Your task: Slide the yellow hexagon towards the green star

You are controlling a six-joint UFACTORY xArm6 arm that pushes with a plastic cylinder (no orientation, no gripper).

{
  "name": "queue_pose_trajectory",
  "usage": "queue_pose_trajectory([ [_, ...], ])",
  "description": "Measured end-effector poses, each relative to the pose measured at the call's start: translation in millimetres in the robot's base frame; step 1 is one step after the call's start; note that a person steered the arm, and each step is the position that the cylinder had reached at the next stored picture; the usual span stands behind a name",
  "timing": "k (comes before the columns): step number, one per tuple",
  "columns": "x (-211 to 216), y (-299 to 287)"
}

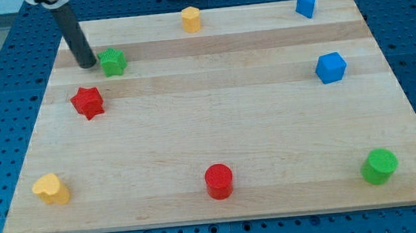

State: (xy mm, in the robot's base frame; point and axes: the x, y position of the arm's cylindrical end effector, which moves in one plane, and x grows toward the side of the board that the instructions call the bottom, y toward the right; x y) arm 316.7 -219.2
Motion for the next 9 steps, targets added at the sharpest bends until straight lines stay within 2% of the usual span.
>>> queue_pose_trajectory([
  [1,0.0,39.5],
  [2,-11.7,31.2],
  [3,-69.3,18.4],
  [4,-97.8,82.0],
  [5,-115.6,178.1],
  [6,-122.8,201.1],
  [9,-124.5,221.8],
])
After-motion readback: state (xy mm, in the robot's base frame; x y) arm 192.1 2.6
